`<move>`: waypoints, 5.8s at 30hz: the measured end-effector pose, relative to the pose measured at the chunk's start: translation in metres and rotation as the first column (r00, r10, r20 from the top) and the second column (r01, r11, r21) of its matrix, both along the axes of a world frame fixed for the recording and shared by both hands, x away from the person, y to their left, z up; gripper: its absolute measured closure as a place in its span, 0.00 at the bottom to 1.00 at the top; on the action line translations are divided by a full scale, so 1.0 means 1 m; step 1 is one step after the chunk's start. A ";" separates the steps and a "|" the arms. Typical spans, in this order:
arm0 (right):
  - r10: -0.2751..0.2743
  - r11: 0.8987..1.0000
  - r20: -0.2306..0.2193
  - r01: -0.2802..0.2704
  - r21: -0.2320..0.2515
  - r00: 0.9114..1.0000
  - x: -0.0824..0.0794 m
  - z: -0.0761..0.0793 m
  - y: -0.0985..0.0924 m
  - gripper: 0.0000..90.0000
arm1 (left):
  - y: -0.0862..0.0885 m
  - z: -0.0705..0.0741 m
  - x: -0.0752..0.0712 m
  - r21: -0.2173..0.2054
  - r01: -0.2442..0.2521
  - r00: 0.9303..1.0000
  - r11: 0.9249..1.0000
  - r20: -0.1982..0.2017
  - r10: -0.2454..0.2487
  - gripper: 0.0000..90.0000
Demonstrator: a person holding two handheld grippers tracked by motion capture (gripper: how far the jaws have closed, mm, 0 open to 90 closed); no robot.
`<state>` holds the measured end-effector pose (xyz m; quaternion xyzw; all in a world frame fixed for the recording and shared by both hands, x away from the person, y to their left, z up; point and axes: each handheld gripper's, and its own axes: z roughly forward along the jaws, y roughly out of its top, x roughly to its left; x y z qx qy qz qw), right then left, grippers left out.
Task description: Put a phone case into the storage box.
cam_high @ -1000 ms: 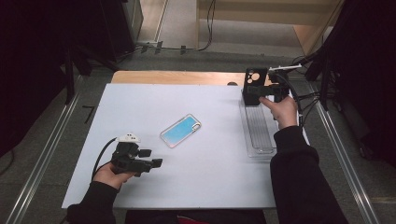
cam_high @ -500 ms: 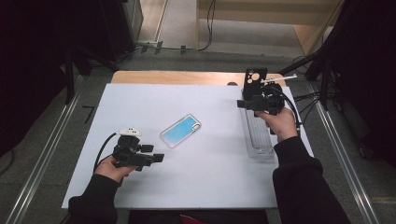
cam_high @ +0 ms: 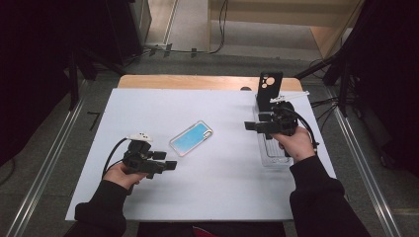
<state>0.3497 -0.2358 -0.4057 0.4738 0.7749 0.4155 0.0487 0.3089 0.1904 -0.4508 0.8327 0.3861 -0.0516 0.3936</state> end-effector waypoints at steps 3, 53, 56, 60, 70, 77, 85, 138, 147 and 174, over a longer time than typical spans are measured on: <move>0.023 1.000 -0.004 -0.023 0.011 1.000 -0.007 -0.003 0.003 0.25 | 0.000 0.000 0.001 -0.002 0.000 1.000 1.000 -0.005 0.000 0.35; 0.302 0.951 -0.025 -0.303 -0.055 0.953 -0.091 -0.066 0.012 0.27 | 0.003 -0.001 -0.015 -0.043 0.038 0.999 0.998 0.039 -0.037 0.26; 0.296 0.953 -0.033 -0.298 -0.058 0.955 -0.092 -0.066 0.011 0.27 | 0.004 -0.001 -0.012 -0.033 0.049 0.999 0.998 0.026 -0.048 0.26; 0.298 0.952 -0.036 -0.300 -0.065 0.954 -0.092 -0.067 0.011 0.27 | 0.003 -0.001 -0.005 0.002 0.019 0.999 1.000 0.028 -0.019 0.23; 0.298 0.952 -0.032 -0.299 -0.070 0.954 -0.092 -0.068 0.011 0.27 | 0.002 0.001 0.019 -0.025 0.027 0.997 0.999 0.068 -0.025 0.23; 0.291 0.954 -0.036 -0.293 -0.067 0.956 -0.092 -0.067 0.011 0.27 | -0.007 0.007 0.037 -0.027 0.056 0.996 0.998 0.072 -0.054 0.23; 0.297 0.952 -0.031 -0.298 -0.072 0.954 -0.094 -0.067 0.010 0.27 | -0.015 0.014 0.055 -0.008 0.077 0.996 0.997 0.048 -0.077 0.17; 0.275 0.957 -0.044 -0.277 -0.082 0.961 -0.106 -0.070 0.000 0.27 | -0.079 -0.039 0.112 0.229 0.153 0.984 0.961 0.050 -0.169 0.03; 0.272 0.957 -0.044 -0.275 -0.089 0.961 -0.106 -0.071 0.000 0.27 | -0.086 -0.043 0.107 0.292 0.151 0.980 0.944 0.082 -0.182 0.02; 0.276 0.957 -0.004 -0.275 -0.088 0.961 -0.107 -0.070 0.000 0.26 | -0.089 -0.041 0.096 0.359 0.056 0.980 0.932 0.161 -0.121 0.19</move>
